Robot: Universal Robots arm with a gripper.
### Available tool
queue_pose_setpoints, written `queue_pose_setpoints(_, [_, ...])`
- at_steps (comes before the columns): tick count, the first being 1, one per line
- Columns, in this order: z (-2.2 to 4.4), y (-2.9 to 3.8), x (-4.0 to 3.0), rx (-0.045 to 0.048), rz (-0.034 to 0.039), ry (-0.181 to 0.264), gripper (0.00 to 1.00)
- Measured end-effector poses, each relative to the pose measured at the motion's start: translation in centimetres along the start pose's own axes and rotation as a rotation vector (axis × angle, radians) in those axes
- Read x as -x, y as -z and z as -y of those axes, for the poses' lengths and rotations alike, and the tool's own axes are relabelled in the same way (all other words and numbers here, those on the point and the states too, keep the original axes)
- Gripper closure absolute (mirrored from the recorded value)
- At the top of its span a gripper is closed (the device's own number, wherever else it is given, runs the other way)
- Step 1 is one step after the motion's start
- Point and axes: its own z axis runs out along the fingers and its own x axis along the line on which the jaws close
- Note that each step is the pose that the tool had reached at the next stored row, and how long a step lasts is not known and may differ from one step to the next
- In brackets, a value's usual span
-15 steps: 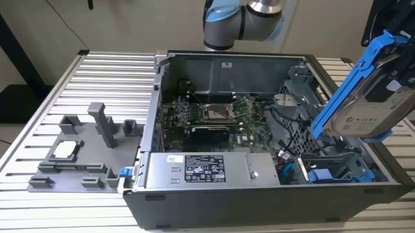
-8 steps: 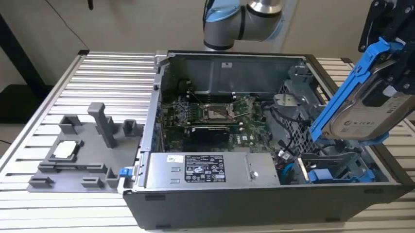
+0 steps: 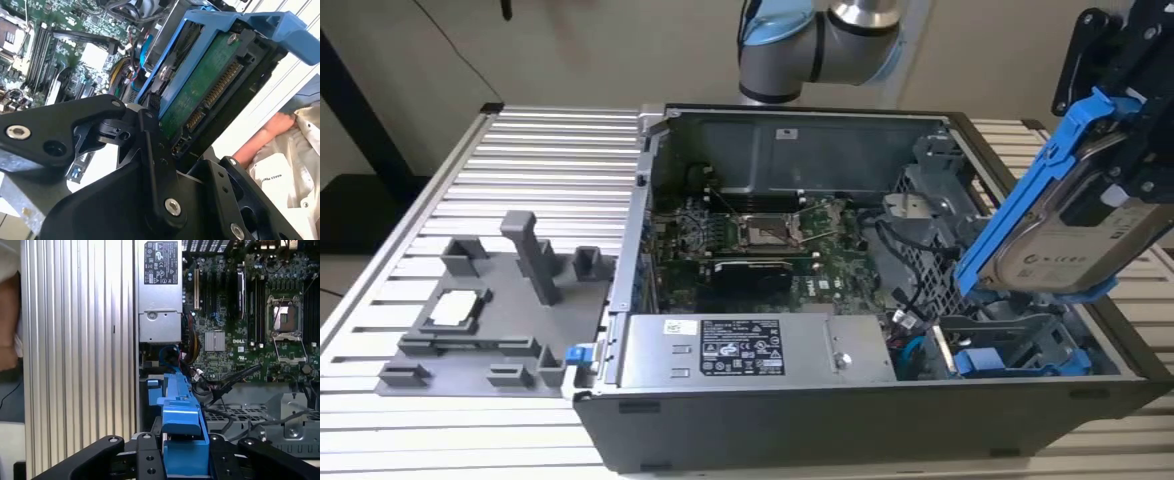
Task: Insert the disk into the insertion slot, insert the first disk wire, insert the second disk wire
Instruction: 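Insert the disk into the insertion slot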
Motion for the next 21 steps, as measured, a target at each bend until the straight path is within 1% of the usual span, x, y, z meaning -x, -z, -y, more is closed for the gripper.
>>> queue_pose_setpoints(3, [0.01, -0.23, 0.0, -0.0016, 0.0002, 0.0, 0.67])
queue_pose_setpoints(14, [0.1, -1.45, 0.01, -0.0037, 0.0002, 0.0, 0.67])
queue_pose_setpoints(21, [0.15, -1.96, 0.01, -0.0141, 0.0003, 0.0, 0.67])
